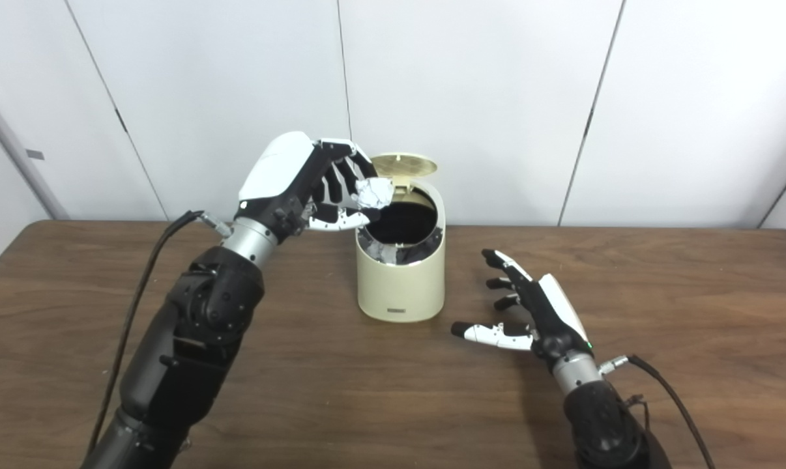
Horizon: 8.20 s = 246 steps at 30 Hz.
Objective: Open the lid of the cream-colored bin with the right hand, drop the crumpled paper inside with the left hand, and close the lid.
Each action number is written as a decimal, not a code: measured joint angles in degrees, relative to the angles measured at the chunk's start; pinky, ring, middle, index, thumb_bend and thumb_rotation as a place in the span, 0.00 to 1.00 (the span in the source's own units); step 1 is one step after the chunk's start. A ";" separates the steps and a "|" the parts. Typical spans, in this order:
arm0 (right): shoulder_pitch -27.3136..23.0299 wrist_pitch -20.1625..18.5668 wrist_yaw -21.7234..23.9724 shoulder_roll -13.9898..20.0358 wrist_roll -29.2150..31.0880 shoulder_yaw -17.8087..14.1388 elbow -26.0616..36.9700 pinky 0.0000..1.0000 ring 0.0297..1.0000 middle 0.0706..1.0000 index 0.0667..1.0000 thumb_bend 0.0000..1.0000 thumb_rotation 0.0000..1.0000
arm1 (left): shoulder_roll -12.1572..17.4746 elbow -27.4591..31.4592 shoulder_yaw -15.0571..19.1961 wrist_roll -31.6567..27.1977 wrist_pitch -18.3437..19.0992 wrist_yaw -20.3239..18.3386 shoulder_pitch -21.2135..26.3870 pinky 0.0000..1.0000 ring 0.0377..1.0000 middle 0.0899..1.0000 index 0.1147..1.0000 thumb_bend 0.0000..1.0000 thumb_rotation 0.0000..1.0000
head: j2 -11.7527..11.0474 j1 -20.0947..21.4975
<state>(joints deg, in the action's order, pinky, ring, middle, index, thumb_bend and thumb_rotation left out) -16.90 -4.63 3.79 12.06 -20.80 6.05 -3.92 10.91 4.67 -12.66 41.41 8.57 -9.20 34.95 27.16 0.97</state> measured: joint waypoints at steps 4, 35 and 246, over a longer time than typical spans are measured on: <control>0.07 -0.02 -0.01 -0.10 -0.03 -0.02 0.08 0.64 0.79 0.89 0.90 0.69 0.33 | -0.28 -2.04 -0.74 -0.07 -1.10 0.46 0.06 0.25 0.33 0.40 0.49 0.49 0.00 | 0.18 0.18; 0.88 -1.73 0.04 -0.64 -0.79 0.23 2.38 0.64 0.79 0.89 0.89 0.69 0.34 | -1.41 -16.45 -3.45 5.17 -5.16 14.95 2.18 0.20 0.31 0.41 0.49 0.49 0.00 | 0.44 1.32; -25.78 10.15 23.11 11.58 -17.08 16.57 4.89 0.80 0.75 0.53 0.51 0.71 0.46 | -9.58 -11.93 9.71 -25.12 -13.81 18.35 -22.67 0.49 0.60 0.65 0.67 0.73 0.02 | 4.74 0.00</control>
<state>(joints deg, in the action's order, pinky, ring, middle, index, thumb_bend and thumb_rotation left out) -42.68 5.52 26.90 23.65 -37.87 22.62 0.97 1.33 -7.26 -2.95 16.29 -5.23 9.15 12.28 31.90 0.97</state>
